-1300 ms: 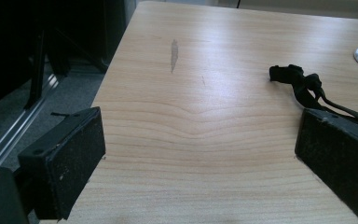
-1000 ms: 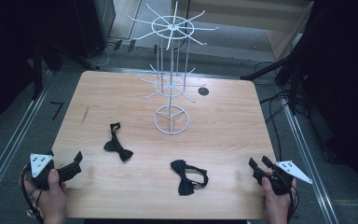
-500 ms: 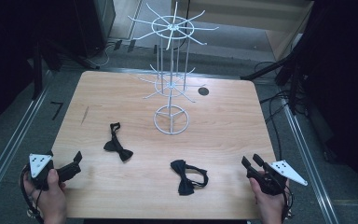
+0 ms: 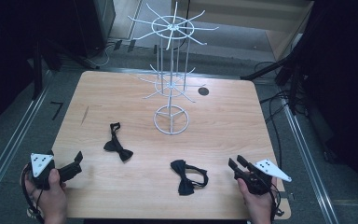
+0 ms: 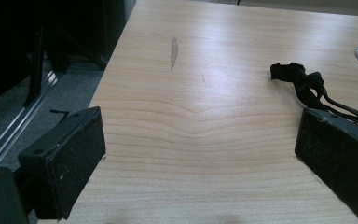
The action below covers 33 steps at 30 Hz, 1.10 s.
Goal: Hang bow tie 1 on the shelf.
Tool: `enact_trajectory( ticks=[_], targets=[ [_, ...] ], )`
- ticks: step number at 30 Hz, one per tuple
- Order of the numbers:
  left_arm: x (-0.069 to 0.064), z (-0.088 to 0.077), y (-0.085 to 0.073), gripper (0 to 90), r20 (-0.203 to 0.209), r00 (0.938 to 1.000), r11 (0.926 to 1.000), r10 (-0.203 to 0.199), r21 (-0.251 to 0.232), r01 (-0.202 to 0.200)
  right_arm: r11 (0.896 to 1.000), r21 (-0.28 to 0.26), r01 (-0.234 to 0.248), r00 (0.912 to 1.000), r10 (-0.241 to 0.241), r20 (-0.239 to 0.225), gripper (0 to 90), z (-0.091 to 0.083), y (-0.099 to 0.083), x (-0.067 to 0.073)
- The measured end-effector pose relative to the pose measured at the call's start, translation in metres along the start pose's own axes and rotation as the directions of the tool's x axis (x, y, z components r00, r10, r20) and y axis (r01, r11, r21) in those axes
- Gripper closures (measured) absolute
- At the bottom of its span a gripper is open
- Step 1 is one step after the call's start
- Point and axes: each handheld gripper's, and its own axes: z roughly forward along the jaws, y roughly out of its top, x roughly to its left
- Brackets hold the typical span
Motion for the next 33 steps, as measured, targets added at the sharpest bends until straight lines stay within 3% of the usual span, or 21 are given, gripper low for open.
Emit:
enact_trajectory(
  ticks=[8,17,23,25,33],
  targets=[
    [0.0,0.0,0.0,2.5,-0.001,1.0,1.0,-0.002,0.0,0.002,0.996,0.063,0.056,0.9977,-0.053,-0.041,59.4,0.014,-0.006,0.02],
    [-0.001,0.0,0.0,2.5,-0.004,1.0,0.9999,0.008,0.007,-0.008,0.991,0.105,0.083,0.9949,-0.076,-0.065,58.1,0.023,-0.013,0.032],
    [-0.001,0.001,0.0,2.5,-0.013,0.9999,0.9999,0.008,0.012,-0.008,0.982,0.142,0.122,0.9883,-0.107,-0.109,58.2,0.03,-0.017,0.042],
    [-0.002,0.001,0.001,2.5,-0.012,0.9998,0.9998,0.014,0.016,-0.014,0.979,0.161,0.125,0.9839,-0.101,-0.147,58.3,0.033,-0.019,0.045],
    [-0.001,0.002,0.001,2.5,-0.006,0.9999,0.9997,0.01,0.022,-0.01,0.967,0.191,0.166,0.9787,-0.138,-0.152,55.9,0.038,-0.023,0.053]
  ],
)
